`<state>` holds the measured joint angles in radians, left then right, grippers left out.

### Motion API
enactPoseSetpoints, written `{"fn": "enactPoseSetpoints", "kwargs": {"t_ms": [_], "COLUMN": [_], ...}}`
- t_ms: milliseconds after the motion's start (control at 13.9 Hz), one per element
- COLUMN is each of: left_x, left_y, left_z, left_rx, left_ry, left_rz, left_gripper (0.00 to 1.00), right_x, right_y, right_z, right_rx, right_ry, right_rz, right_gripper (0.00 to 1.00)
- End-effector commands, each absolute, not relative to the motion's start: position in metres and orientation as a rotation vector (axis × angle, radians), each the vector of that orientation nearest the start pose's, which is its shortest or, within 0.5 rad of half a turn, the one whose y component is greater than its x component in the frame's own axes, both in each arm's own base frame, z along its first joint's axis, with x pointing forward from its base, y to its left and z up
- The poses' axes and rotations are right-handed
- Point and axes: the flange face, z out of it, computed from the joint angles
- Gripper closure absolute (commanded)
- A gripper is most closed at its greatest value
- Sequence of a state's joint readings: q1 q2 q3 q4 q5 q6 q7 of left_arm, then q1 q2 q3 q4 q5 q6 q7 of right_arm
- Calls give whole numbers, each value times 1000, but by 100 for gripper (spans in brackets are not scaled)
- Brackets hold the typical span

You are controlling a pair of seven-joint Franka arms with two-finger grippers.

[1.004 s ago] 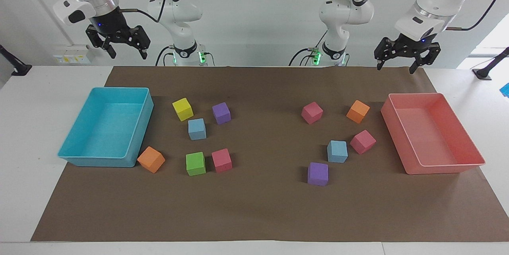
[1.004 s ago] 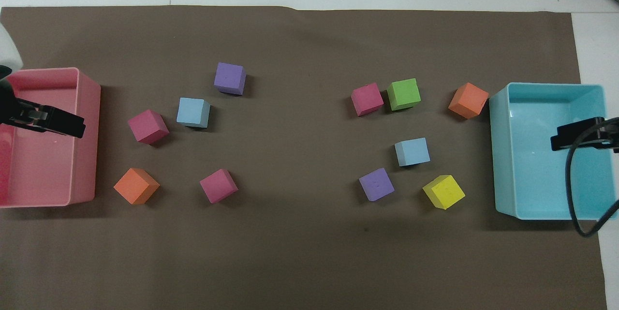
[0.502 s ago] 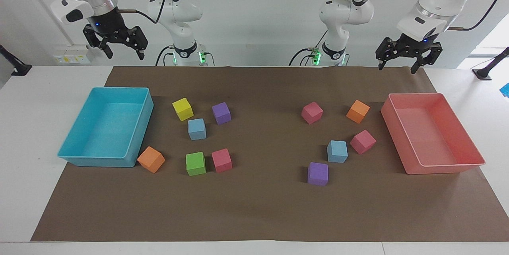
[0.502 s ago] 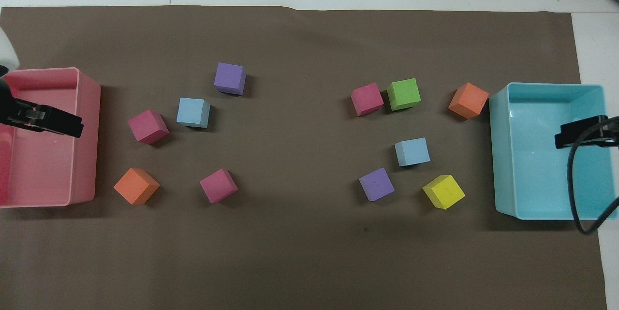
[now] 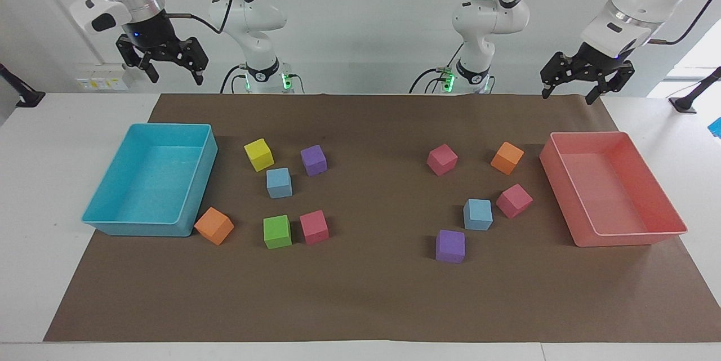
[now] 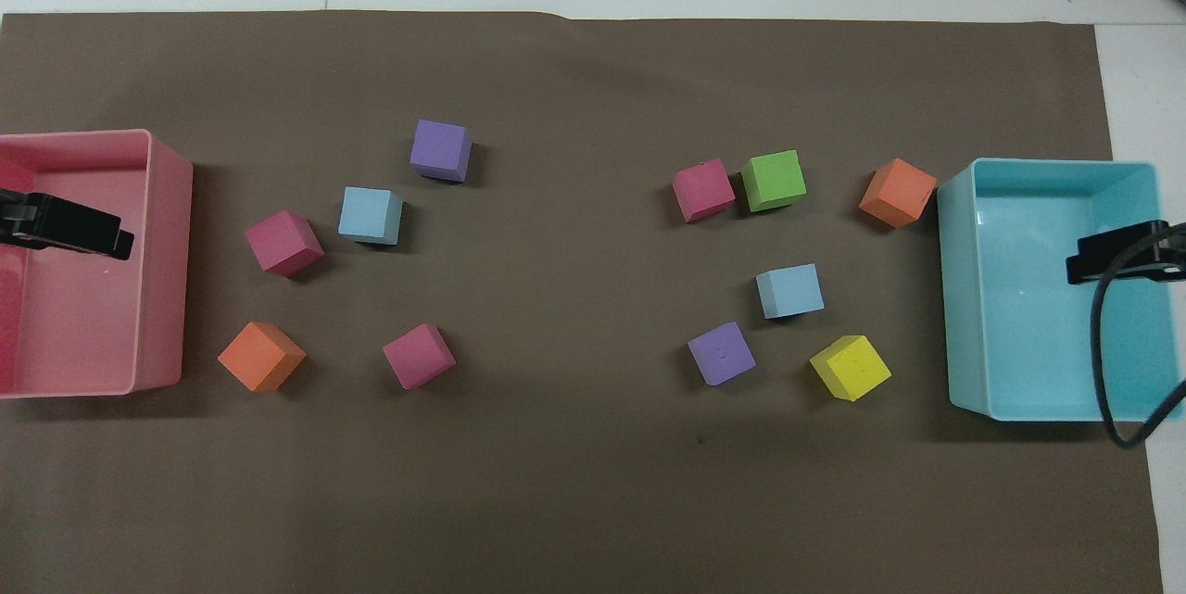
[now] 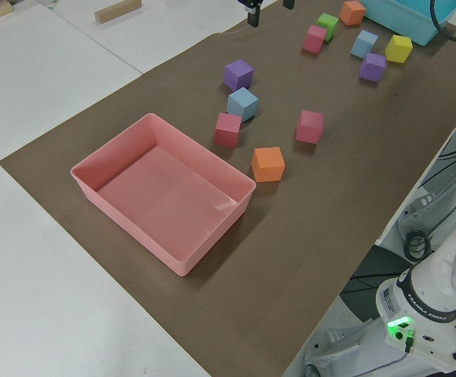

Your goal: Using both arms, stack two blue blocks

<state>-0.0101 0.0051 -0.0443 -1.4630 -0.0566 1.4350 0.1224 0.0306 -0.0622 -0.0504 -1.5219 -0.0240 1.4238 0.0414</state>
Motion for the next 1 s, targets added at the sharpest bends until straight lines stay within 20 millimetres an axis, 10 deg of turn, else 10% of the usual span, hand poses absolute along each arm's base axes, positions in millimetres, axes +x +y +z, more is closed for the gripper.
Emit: {"fn": "enactPoseSetpoints", "kwargs": {"t_ms": [0, 358, 932], "left_x": [524, 527, 531], "left_y": [-40, -41, -39], "left_z": [662, 662, 664], "left_rx": [-3187, -3129, -3130], "left_ry": [329, 333, 324], "left_rz": [70, 15, -17], "left_gripper": [0, 0, 0], "right_x": [513, 526, 565], "right_y": [-11, 12, 93], "right_z": [666, 625, 496], "right_rx": [-3156, -3154, -3125], "right_ry": [49, 43, 7], "right_rz": [53, 11, 48], "right_gripper": [0, 0, 0]}}
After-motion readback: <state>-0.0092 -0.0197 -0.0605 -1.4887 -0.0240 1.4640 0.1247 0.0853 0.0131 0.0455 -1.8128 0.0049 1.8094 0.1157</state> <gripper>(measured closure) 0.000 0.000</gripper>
